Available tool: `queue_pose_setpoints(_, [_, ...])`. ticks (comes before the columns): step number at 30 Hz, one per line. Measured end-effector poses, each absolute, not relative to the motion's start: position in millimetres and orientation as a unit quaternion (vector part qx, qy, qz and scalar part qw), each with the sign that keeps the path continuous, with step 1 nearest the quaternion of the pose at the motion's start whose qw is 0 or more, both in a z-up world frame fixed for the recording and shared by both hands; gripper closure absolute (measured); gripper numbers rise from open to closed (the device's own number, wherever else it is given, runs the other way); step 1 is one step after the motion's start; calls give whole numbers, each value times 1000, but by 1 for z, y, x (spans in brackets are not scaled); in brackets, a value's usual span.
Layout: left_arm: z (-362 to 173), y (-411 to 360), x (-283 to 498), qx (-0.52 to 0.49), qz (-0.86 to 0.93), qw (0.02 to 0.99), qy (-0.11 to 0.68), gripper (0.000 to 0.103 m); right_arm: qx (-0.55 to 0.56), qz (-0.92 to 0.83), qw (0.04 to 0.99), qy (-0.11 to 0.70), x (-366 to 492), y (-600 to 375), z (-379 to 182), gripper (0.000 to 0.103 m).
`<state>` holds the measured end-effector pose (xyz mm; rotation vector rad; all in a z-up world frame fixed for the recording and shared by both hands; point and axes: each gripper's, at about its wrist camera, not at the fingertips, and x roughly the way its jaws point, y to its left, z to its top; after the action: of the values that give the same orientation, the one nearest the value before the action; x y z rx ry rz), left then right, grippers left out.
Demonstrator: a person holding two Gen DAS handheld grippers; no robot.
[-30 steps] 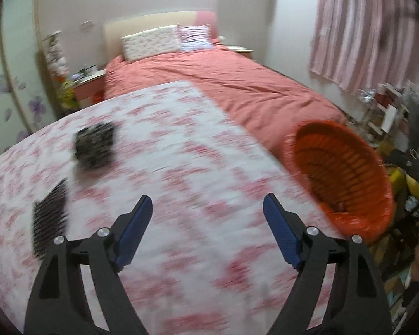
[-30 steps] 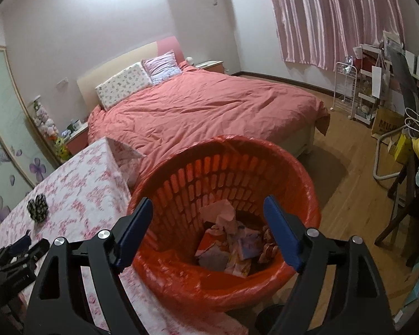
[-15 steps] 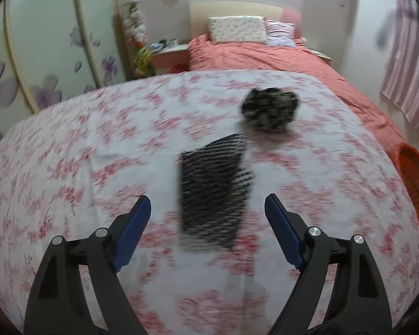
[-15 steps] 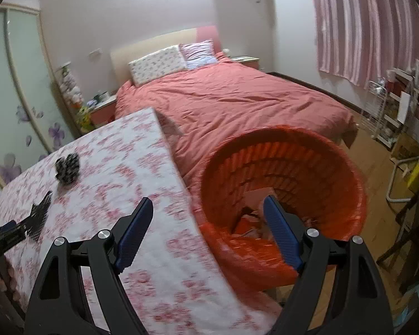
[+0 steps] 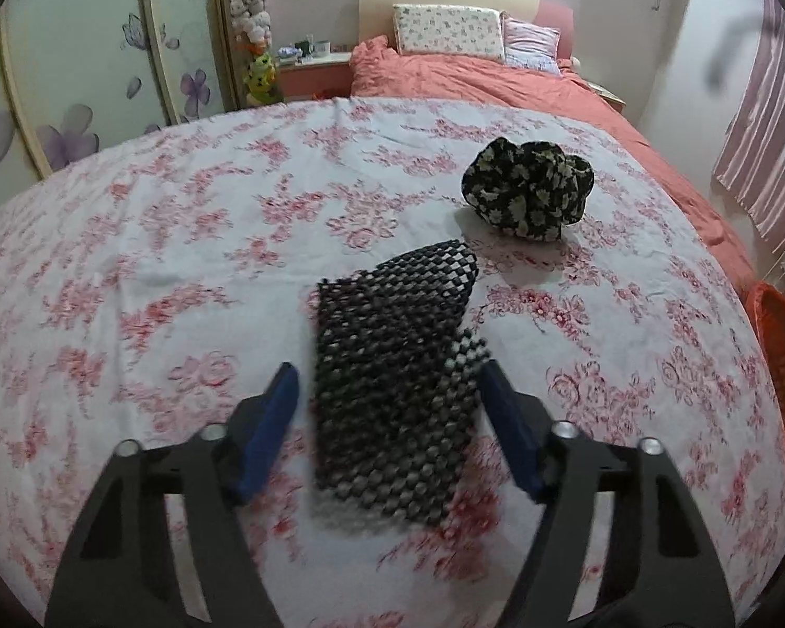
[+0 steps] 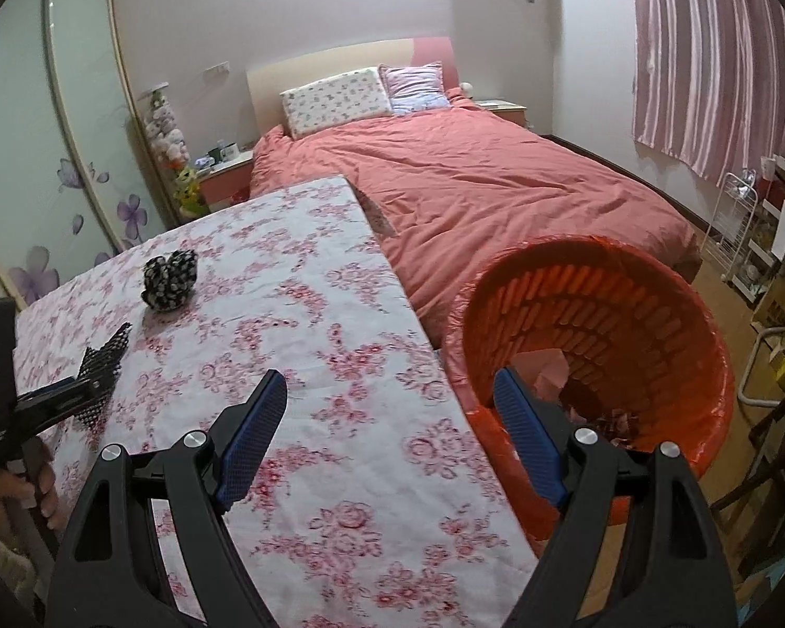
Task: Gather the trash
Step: 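Return both open tools to the bed and grasp the black mesh pad with the left tool, then grasp the black-and-white floral cloth with the right tool while the left tool holds the mesh pad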
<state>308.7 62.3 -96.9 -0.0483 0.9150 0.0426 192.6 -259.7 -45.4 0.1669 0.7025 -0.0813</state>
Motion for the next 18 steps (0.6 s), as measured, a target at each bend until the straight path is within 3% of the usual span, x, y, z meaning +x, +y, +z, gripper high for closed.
queue_pose_setpoints(2, [-96, 60, 311, -24, 22, 899, 437, 52, 77, -34, 935, 344, 195, -254, -44, 22])
queue_pose_setpoints(4, [-96, 62, 314, -25, 21, 900, 436, 75, 73, -29, 935, 346, 197, -248, -44, 22])
queue_pose_setpoints(6, [-96, 67, 315, -25, 23, 900, 434, 85, 70, -24, 935, 347, 199, -241, -45, 22])
queue_pose_setpoints(18, [-84, 154, 300, -31, 97, 902, 419, 88, 48, 30, 936, 346, 242, -175, -40, 22])
